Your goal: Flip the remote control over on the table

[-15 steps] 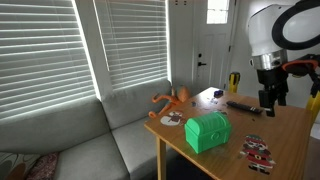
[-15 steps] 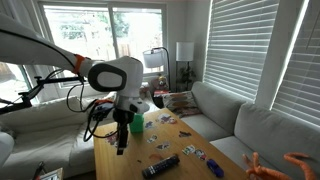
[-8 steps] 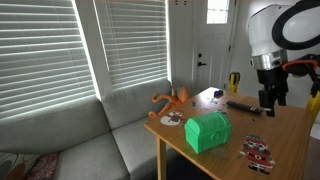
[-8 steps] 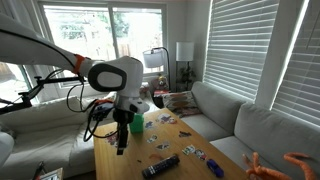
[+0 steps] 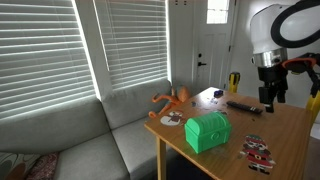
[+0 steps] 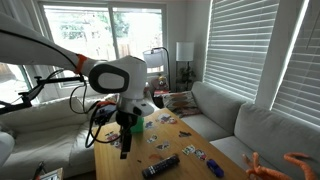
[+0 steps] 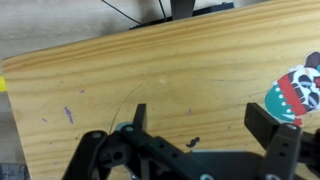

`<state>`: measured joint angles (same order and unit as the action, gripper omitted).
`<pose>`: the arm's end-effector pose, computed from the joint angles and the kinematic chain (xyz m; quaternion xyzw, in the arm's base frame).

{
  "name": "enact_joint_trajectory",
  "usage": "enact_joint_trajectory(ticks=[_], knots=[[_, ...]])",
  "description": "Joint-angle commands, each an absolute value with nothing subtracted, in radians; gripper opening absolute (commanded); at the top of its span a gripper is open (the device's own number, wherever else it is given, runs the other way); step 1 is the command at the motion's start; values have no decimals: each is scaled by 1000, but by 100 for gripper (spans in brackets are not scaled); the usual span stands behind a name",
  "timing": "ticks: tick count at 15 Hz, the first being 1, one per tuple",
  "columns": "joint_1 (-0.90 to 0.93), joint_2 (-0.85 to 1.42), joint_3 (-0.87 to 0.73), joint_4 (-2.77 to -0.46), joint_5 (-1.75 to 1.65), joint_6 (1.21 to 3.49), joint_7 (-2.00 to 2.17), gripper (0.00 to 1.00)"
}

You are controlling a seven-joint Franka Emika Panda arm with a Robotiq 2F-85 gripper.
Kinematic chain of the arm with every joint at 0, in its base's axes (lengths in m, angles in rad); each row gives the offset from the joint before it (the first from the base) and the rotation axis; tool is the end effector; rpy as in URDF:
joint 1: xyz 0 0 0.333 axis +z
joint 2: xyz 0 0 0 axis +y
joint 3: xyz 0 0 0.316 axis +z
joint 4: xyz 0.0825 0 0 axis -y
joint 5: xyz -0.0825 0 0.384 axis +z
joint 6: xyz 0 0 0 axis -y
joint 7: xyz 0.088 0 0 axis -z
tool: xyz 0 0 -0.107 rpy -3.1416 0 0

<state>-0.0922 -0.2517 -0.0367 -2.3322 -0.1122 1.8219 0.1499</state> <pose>0.4298 -0.0652 0.4186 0.9837 -0.1158 -0.1282 0.0490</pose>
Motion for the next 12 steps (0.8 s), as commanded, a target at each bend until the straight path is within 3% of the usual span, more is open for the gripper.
enact_joint_trajectory(ticks=[1,8,12], knots=[[-108,-198,-68,-2283,-170,1882,81,100],[-122,-98,-126,-2231,-139,2104,-57,100],[-120,-106,-130,-2246,-135,2117,-59,100]])
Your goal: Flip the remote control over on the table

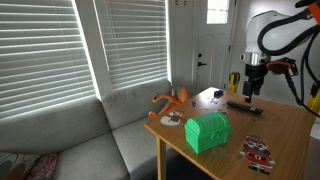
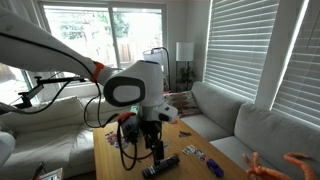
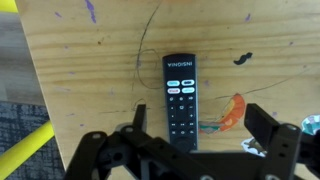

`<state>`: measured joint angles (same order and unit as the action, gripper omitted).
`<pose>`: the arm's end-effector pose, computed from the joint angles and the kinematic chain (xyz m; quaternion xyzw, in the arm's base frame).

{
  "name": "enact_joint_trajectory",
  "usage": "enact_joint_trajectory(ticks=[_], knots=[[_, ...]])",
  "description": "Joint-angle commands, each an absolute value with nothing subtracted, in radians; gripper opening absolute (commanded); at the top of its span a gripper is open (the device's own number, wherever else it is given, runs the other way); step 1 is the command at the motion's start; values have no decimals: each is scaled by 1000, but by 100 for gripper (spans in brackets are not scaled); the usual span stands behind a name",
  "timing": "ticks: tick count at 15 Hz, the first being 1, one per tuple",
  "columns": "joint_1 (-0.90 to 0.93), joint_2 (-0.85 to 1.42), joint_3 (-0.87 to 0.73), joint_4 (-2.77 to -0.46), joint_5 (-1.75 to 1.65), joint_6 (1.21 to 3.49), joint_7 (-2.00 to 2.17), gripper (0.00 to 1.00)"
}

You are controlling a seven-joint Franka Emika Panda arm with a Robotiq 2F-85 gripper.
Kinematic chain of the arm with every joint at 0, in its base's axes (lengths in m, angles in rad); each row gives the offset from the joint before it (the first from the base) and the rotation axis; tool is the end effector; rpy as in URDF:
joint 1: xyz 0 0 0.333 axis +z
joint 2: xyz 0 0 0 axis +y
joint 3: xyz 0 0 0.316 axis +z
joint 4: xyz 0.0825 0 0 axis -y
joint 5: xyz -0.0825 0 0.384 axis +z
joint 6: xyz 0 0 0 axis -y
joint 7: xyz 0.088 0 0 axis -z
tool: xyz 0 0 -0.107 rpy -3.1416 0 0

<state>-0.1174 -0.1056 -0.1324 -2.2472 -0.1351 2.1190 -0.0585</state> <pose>0.4850 -0.1308 0.4087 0.9969 -0.0592 -0.0190 0.0479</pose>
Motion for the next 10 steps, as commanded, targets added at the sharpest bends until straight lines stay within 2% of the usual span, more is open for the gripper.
enact_joint_trajectory(ticks=[1,10], knots=[[-121,-98,-131,-2240,-131,2117,-65,100],[-124,-59,-138,-2223,-119,2155,-90,100]])
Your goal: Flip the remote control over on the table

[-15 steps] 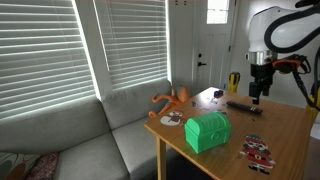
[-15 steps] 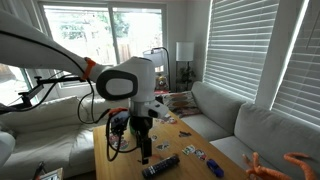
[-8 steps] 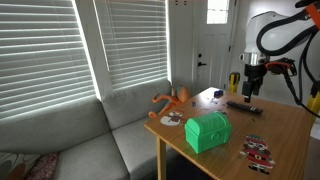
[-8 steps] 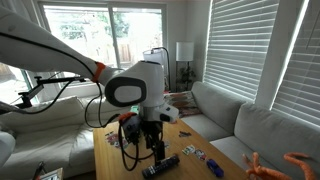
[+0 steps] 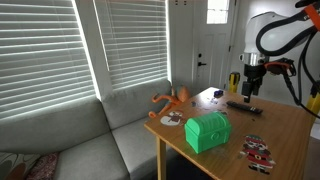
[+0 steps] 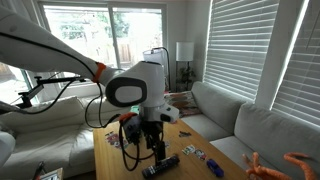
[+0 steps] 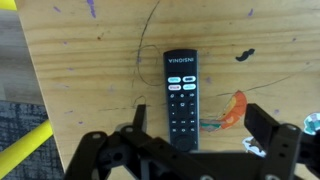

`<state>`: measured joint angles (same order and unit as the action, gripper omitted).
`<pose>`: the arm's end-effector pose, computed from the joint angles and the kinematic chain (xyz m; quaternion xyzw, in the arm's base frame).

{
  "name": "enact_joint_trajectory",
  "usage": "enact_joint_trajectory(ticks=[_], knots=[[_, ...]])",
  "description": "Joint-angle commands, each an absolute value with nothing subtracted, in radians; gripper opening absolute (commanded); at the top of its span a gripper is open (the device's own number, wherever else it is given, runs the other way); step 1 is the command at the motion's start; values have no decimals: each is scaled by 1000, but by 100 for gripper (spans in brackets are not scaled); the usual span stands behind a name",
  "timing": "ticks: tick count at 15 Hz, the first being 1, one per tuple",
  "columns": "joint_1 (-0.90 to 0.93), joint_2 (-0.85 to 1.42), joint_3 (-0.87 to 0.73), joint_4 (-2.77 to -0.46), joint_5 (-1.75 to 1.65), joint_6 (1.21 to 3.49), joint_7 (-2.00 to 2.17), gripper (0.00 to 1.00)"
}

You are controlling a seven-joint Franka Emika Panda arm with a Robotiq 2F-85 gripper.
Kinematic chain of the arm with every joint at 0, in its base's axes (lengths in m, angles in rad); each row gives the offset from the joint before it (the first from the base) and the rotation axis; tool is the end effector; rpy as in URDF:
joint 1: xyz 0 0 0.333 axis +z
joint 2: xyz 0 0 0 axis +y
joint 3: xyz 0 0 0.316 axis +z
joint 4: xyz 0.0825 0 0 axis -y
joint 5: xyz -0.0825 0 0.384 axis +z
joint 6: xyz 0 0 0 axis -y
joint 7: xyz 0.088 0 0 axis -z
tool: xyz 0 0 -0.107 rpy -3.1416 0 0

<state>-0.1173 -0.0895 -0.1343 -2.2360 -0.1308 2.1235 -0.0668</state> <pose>0.4892 -0.1324 0.4061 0.9971 -0.0569 -0.0193 0.0468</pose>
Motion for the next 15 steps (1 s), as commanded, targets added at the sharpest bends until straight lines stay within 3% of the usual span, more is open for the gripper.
enact_joint_trajectory(ticks=[1,7,15], knots=[[-125,-54,-141,-2224,-109,2165,-103,100],[-142,-12,-174,-2221,27,2259,-282,100],[-190,65,-195,-2162,303,2159,-504,100]])
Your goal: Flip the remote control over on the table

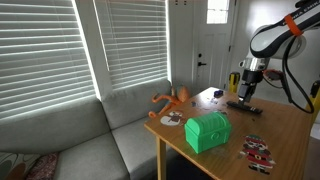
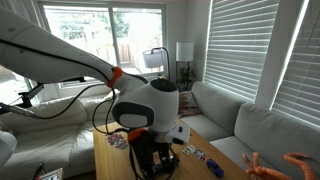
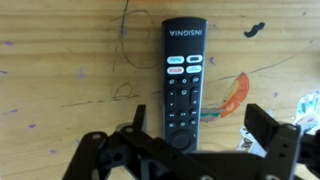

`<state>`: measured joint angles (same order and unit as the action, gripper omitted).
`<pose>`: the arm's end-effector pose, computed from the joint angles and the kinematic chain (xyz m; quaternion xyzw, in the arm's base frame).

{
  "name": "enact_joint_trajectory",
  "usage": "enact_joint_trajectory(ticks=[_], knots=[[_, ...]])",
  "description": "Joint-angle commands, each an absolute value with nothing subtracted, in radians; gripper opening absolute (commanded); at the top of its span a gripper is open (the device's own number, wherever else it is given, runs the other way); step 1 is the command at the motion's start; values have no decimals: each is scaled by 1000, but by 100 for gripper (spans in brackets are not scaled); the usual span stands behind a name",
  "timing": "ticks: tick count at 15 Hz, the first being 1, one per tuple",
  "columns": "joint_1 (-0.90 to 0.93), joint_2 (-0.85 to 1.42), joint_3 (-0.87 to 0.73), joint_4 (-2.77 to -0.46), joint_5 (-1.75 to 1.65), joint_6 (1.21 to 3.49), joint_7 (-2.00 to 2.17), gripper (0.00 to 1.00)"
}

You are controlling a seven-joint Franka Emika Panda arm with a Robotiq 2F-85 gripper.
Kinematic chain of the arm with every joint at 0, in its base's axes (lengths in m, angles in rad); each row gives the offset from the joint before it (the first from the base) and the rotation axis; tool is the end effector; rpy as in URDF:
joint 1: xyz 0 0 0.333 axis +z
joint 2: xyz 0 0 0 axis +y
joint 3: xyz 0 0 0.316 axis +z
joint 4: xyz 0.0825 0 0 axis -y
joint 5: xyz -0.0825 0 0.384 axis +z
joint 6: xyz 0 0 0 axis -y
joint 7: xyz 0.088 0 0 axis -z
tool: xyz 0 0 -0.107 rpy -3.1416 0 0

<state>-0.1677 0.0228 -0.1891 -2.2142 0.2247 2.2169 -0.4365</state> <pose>0.4982 -0.1778 0.3667 -0.9958 0.0287 -0.0246 0.0837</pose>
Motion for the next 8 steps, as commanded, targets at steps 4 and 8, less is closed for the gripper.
enact_joint_trajectory(ticks=[4,8], knots=[[-222,100,-197,-2122,358,2099,-552,100],[-248,136,-193,-2076,383,2052,-577,100]])
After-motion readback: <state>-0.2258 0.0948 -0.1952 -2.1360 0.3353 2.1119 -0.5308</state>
